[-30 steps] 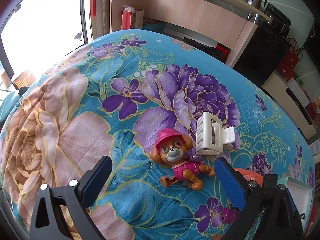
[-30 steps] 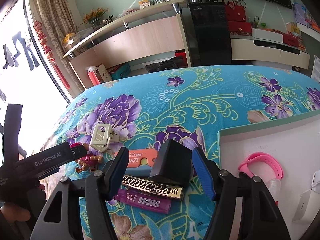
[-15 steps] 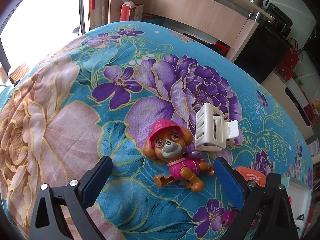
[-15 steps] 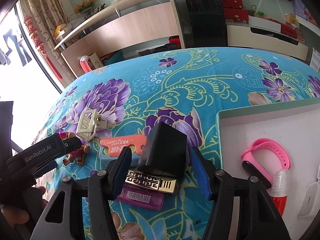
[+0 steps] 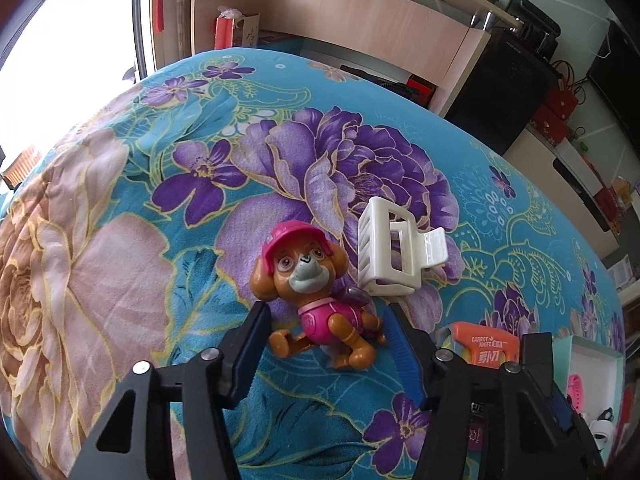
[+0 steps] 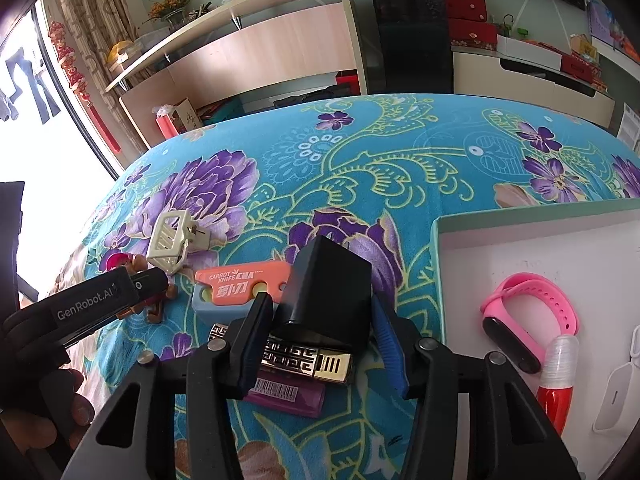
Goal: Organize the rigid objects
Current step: 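Grasp the black square charger with the right gripper while the left gripper grasps the pink-capped dog figure, then lift and carry the black charger and dog figure over the white tray, then release the black charger and dog figure into the tray, opening both grippers, then withdraw both tools from the tray back over the remaining pile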
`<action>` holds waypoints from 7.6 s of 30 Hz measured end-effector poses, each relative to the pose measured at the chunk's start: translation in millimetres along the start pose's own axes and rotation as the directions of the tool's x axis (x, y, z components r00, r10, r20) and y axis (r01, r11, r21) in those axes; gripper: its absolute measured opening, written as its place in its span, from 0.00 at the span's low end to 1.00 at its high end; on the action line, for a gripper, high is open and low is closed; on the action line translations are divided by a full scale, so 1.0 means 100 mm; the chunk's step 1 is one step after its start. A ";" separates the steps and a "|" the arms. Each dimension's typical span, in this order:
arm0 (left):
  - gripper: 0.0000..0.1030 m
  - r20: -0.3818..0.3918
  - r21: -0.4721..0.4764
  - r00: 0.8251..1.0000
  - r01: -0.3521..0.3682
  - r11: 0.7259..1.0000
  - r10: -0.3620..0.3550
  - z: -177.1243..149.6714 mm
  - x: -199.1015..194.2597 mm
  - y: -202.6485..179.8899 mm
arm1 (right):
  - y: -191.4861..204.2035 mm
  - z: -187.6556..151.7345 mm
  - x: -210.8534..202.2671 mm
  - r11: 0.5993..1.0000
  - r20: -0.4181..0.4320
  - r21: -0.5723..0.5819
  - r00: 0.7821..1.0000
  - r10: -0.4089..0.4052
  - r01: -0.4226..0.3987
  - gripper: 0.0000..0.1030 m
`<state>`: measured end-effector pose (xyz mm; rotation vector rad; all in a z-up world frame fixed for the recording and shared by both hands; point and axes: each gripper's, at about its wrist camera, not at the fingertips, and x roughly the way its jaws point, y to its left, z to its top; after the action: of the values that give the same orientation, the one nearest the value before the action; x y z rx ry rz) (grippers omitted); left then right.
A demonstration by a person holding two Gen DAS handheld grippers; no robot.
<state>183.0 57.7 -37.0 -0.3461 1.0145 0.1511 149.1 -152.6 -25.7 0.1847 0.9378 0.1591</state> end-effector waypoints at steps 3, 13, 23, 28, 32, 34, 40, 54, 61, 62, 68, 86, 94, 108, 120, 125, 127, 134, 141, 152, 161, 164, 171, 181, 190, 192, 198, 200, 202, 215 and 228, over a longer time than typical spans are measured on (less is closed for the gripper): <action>0.47 0.009 0.005 1.000 0.003 1.000 -0.003 0.00 -0.02 -0.01 | -0.01 0.00 -0.01 1.000 0.002 0.007 1.000 0.007 -0.007 0.50; 0.46 0.087 0.038 0.996 0.027 0.999 -0.030 0.01 -0.24 -0.07 | -0.07 0.03 -0.14 0.999 0.047 0.038 0.998 0.032 -0.034 0.50; 0.47 0.178 0.071 0.982 0.045 0.996 -0.057 0.06 -0.56 -0.15 | -0.09 0.08 -0.33 0.998 0.110 0.035 0.993 0.040 -0.044 0.48; 0.47 0.182 0.085 0.982 0.043 0.995 -0.058 0.04 -0.59 -0.19 | -0.12 0.08 -0.33 0.998 0.108 0.046 0.993 0.041 -0.046 0.48; 0.47 0.192 0.093 0.979 0.047 0.995 -0.065 0.04 -0.63 -0.22 | -0.13 0.09 -0.38 0.997 0.126 0.052 0.991 0.041 -0.048 0.48; 0.47 0.208 0.102 0.975 0.054 0.993 -0.074 0.04 -0.69 -0.25 | -0.14 0.10 -0.46 0.997 0.147 0.053 0.988 0.040 -0.048 0.48; 0.47 0.243 0.157 0.963 0.075 0.985 -0.113 0.00 -0.84 -0.44 | -0.27 0.16 -0.76 0.997 0.232 0.072 0.973 0.010 -0.028 0.48; 0.47 0.171 0.399 0.952 0.169 0.901 -0.254 -0.42 -0.84 -1.42 | -1.18 0.15 -1.17 0.965 0.285 0.226 0.938 -0.197 0.135 0.48; 0.47 0.107 0.510 0.941 0.226 0.830 -0.322 -0.73 -0.82 -1.95 | -1.60 0.07 -1.31 0.933 0.278 0.311 0.922 -0.271 0.180 0.48; 0.47 0.102 0.524 0.939 0.229 0.820 -0.328 -0.77 -0.82 -2.01 | -1.65 0.06 -1.33 0.929 0.278 0.321 0.919 -0.279 0.184 0.48; 0.47 0.060 0.581 0.929 0.265 0.770 -0.365 -0.98 -0.79 -2.34 | -1.87 0.01 -1.43 0.909 0.278 0.362 0.907 -0.317 0.207 0.48; 0.47 0.002 0.622 0.941 0.264 0.737 -0.339 -1.22 -0.56 -2.54 | -2.07 -0.09 -1.30 0.898 0.211 0.388 0.929 -0.304 0.206 0.48; 0.47 -0.007 0.620 0.945 0.260 0.740 -0.326 -1.24 -0.52 -2.53 | -2.02 -0.09 -1.22 0.908 0.184 0.365 0.940 -0.288 0.207 0.48; 0.60 0.007 0.607 0.946 0.253 0.754 -0.324 -1.18 -0.57 -2.47 | -2.01 -0.09 -1.26 0.905 0.187 0.366 0.936 -0.299 0.216 0.49; 0.65 0.067 0.564 0.945 0.229 0.793 -0.321 -0.98 -0.70 -2.27 | -1.91 -0.04 -1.34 0.912 0.214 0.335 0.923 -0.319 0.237 0.49; 0.69 0.090 0.502 0.951 0.212 0.838 -0.295 -0.83 -0.69 -2.09 | -1.89 -0.03 -1.30 0.914 0.203 0.326 0.927 -0.316 0.241 0.49; 0.70 0.103 0.473 0.955 0.200 0.858 -0.279 -0.77 -0.68 -2.01 | -1.87 -0.03 -1.28 0.917 0.197 0.320 0.930 -0.309 0.237 0.49; 0.76 0.149 0.371 0.978 0.079 0.925 -0.144 -0.57 -0.56 -1.67 | -1.66 0.01 -1.17 0.939 0.187 0.264 0.943 -0.274 0.220 0.49; 1.00 0.160 0.241 0.986 0.004 0.970 -0.044 -0.45 -0.45 -1.36 | -1.41 0.04 -1.05 0.954 0.171 0.178 0.947 -0.271 0.241 0.50; 1.00 0.151 0.209 0.988 -0.073 0.975 0.041 -0.43 -0.34 -1.25 | -1.29 0.05 -0.94 0.950 0.136 0.136 0.945 -0.298 0.280 0.75; 1.00 0.131 0.171 0.989 -0.089 0.981 0.067 -0.41 -0.30 -1.15 | -1.33 0.04 -0.93 0.944 0.129 0.154 0.941 -0.312 0.292 0.82; 1.00 0.126 0.164 0.989 -0.094 0.982 0.074 -0.40 -0.29 -1.13 | -1.36 0.04 -0.94 0.940 0.128 0.165 0.939 -0.320 0.298 0.82; 1.00 0.119 0.137 0.989 -0.100 0.986 0.084 -0.35 -0.30 -1.01 | -1.33 0.05 -0.94 0.936 0.128 0.165 0.935 -0.332 0.310 0.82; 1.00 0.111 0.098 0.989 -0.106 0.989 0.095 -0.27 -0.35 -0.81 | -1.09 0.06 -0.90 0.951 0.147 0.094 0.941 -0.306 0.295 0.82; 1.00 0.086 0.091 0.988 -0.136 0.987 0.128 -0.17 -0.41 -0.51 | -0.87 0.10 -0.96 0.984 0.202 0.111 0.966 -0.159 0.139 0.82; 1.00 0.082 0.090 0.987 -0.146 0.985 0.139 -0.15 -0.41 -0.46 | -0.79 0.10 -0.93 0.989 0.196 0.100 0.973 -0.125 0.107 0.82; 1.00 0.056 0.058 0.990 -0.136 0.989 0.133 -0.13 -0.39 -0.29 | -0.48 0.08 -0.80 0.996 0.169 0.031 0.981 -0.091 0.087 0.82; 1.00 0.050 0.043 0.990 -0.137 0.990 0.134 -0.12 -0.38 -0.23 | -0.38 0.06 -0.76 0.998 0.161 0.014 0.984 -0.070 0.068 0.82; 1.00 0.042 0.034 0.990 -0.138 0.990 0.137 -0.11 -0.37 -0.17 | -0.27 0.04 -0.70 0.999 0.150 -0.007 0.988 -0.046 0.047 0.82; 1.00 -0.060 0.080 0.997 -0.054 0.995 0.059 -0.35 -0.22 -0.15 | -0.25 0.03 -0.58 0.998 0.120 0.022 0.991 -0.058 0.056 0.82; 1.00 -0.087 0.237 0.996 -0.003 0.972 0.024 -0.56 -0.23 -0.48 | -0.37 0.05 -0.66 0.995 0.130 0.066 0.988 -0.086 0.078 0.82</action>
<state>139.4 -6.2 -33.6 -0.1290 1.1108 0.0260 116.9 -203.0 20.6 0.2092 0.8169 0.0414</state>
